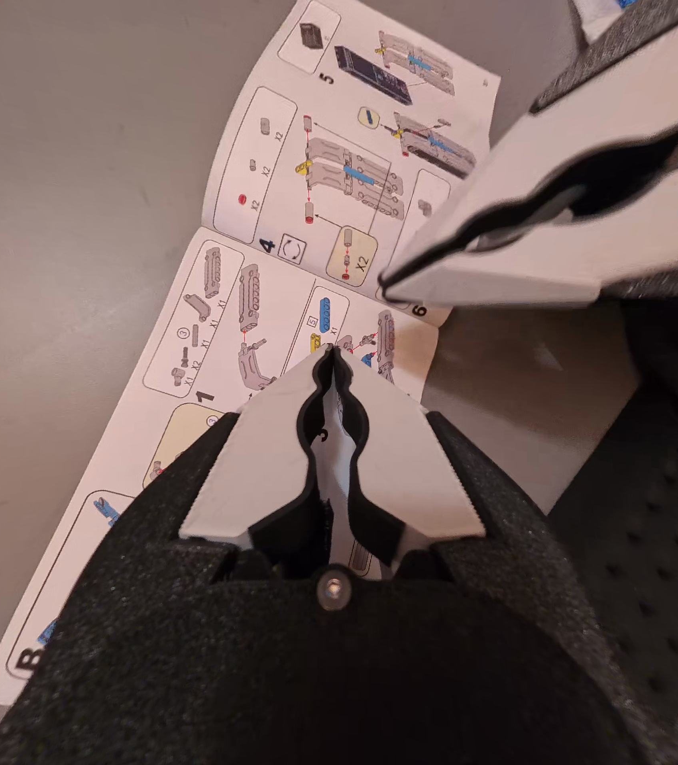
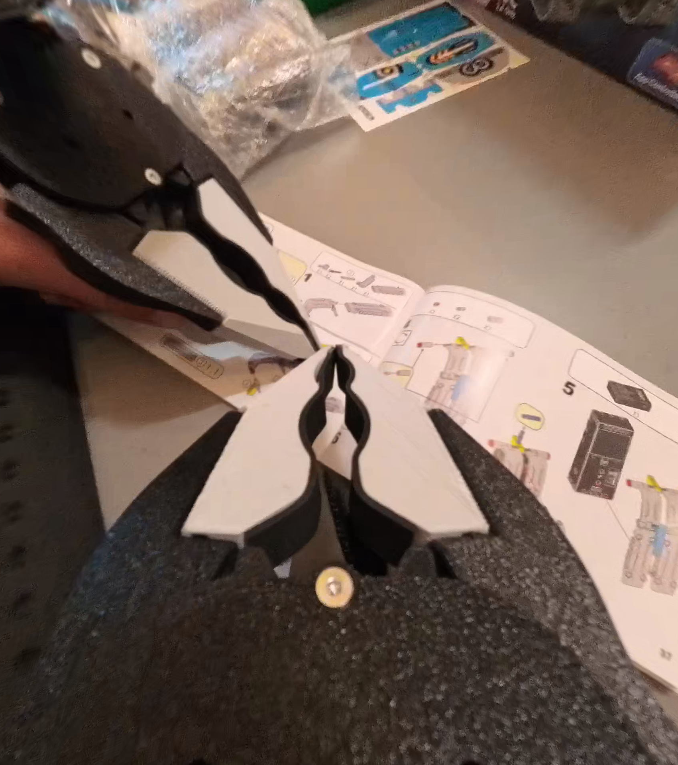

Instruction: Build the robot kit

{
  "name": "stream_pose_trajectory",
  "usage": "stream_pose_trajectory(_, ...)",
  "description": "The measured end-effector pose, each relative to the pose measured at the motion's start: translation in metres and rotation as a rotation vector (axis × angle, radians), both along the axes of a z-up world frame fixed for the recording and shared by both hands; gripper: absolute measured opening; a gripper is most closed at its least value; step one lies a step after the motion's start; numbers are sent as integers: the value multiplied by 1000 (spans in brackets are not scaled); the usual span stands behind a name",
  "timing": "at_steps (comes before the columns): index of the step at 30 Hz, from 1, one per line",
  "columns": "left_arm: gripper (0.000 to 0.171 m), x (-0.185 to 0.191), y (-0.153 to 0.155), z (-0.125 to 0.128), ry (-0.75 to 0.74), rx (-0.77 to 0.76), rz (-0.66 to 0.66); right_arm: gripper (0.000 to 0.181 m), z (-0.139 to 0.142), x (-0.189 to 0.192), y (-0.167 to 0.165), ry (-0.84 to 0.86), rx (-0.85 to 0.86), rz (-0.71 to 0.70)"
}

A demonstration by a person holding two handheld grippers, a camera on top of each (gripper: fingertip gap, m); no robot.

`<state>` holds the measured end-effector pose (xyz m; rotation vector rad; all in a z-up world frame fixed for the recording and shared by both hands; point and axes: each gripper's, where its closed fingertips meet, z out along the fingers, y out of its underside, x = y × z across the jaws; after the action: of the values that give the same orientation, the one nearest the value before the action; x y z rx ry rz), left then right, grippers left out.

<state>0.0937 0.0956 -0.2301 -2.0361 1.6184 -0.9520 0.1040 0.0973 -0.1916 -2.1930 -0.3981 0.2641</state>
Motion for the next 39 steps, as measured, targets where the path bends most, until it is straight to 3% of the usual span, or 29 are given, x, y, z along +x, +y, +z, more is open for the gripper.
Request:
stream_pose_trajectory(3,0,0,0,0,12,-13,-7,0,-39,0,-8,-122,-146,25)
stream_pose_trajectory(6,0,0,2,2,64,-39,-26,0,-39,1,-7,-103,-146,4)
stream_pose_trajectory(9,0,21,25,17,-1,-29,43,0,-39,1,-8,-67,-153,-2)
stream_pose_trajectory(11,0,28,41,3,58,57,52,0,-38,2,-8,-63,-153,-1)
stream_pose_trajectory(16,0,30,43,-1,37,107,41,0,-24,9,-19,-92,-88,-26)
stream_pose_trajectory(18,0,31,43,-1,49,106,26,0,-36,21,-25,-140,-110,-77)
stream_pose_trajectory(23,0,32,40,9,48,112,-87,0,-37,21,-25,-67,-154,-116)
stream_pose_trajectory(24,16,25,36,18,33,120,-134,0,-37,21,-25,-55,-150,-127)
stream_pose_trajectory(26,83,5,36,31,25,178,-194,0,-38,22,-24,-15,-157,-135)
stream_pose_trajectory(27,106,-7,39,31,55,234,-220,0,-38,22,-24,-4,-160,-137)
stream_pose_trajectory(29,134,-27,43,21,136,348,-284,0,-38,22,-24,0,-155,-132)
stream_pose_trajectory(31,136,-37,44,5,201,384,-351,0,-39,23,-24,8,-148,-135)
stream_pose_trajectory(34,131,-31,25,-2,226,129,-406,0,-39,21,-26,-3,-151,-130)
stream_pose_trajectory(36,116,-17,26,7,210,14,-397,0,-40,21,-26,-11,-148,-131)
stream_pose_trajectory(39,78,-6,38,15,299,-186,-311,0,-39,21,-26,4,-146,-139)
